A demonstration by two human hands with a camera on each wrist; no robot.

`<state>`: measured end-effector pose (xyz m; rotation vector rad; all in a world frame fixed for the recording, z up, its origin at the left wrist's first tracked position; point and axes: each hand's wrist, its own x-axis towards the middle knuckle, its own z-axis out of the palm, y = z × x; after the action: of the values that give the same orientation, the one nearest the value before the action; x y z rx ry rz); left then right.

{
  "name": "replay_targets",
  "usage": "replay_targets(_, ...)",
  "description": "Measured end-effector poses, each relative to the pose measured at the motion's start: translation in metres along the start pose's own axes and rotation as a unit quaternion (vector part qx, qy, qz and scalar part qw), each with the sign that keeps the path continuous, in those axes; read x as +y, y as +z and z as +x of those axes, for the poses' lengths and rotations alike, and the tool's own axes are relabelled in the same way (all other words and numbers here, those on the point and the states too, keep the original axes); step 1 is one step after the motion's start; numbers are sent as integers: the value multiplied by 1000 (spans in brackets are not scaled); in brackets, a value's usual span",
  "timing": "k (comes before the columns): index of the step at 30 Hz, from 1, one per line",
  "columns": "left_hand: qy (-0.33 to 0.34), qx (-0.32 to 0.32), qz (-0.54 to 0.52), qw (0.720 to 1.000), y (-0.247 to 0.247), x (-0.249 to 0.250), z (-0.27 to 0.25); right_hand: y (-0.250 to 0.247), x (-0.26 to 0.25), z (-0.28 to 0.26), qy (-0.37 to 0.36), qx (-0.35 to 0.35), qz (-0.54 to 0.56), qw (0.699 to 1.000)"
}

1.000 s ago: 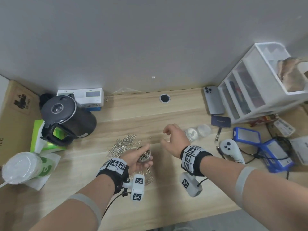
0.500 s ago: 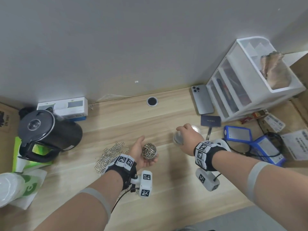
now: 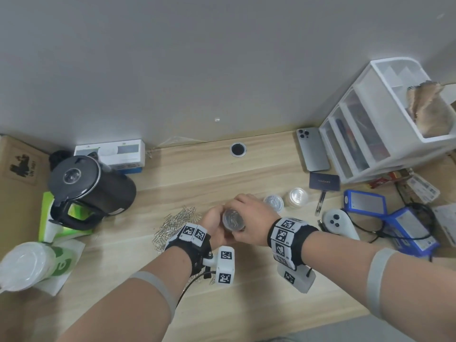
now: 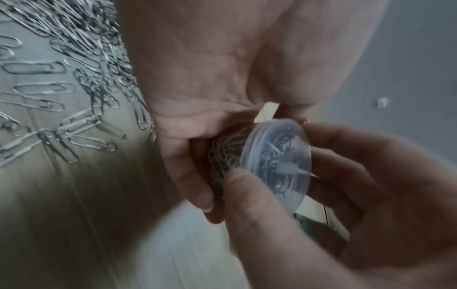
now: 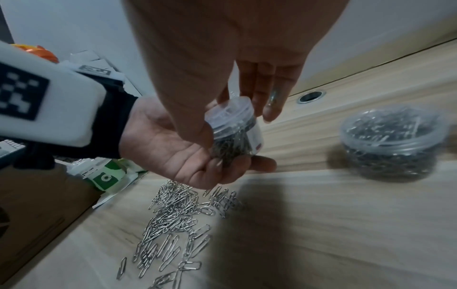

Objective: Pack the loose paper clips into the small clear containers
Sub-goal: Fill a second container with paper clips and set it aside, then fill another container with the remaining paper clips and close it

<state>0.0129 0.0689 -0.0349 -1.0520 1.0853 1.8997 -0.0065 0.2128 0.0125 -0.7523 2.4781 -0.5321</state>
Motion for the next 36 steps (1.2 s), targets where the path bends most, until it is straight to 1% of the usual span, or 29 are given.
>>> replay_targets(3, -4, -14, -9, 1000, -14, -1, -5, 5, -9, 7, 4, -7, -23, 1000)
replay_targets(6, 21, -37, -30, 999, -27, -3, -9, 11, -17, 12, 5, -14, -25, 1000)
replay_targets(9, 42, -43, -4, 998, -40, -7, -12, 14, -25, 16, 15, -30, -24, 999)
replay_targets(13, 40, -30, 33, 998, -54, -15, -16, 15, -36, 19, 10, -58, -17, 998)
replay_targets(16, 58, -23, 40, 997, -58, -20, -18, 17, -44, 22, 6, -81, -22, 996)
replay_targets(20, 72, -11, 67, 995, -61, -20, -16, 22, -54, 26, 8, -86, -96, 992)
replay_targets(25, 76, 11, 88, 993, -63, -24, -20, 23, -68, 29, 32, -101, -195, 975)
replay_targets(27, 82, 8, 100, 992, -63, -22, -19, 26, -69, 28, 30, -89, -211, 973)
replay_targets(29, 81, 5, 84, 993, -61, -16, -20, 29, -65, 28, 30, -63, -186, 980)
replay_targets(31, 81, 2, 72, 994, -58, -10, -23, 32, -62, 29, 30, -55, -158, 985)
replay_targets(34, 81, 1, 108, 991, -54, -6, -24, 29, -57, 31, 42, -47, -151, 987)
replay_targets(36, 94, -7, 112, 989, -51, -4, -23, 26, -54, 32, 54, -29, -151, 987)
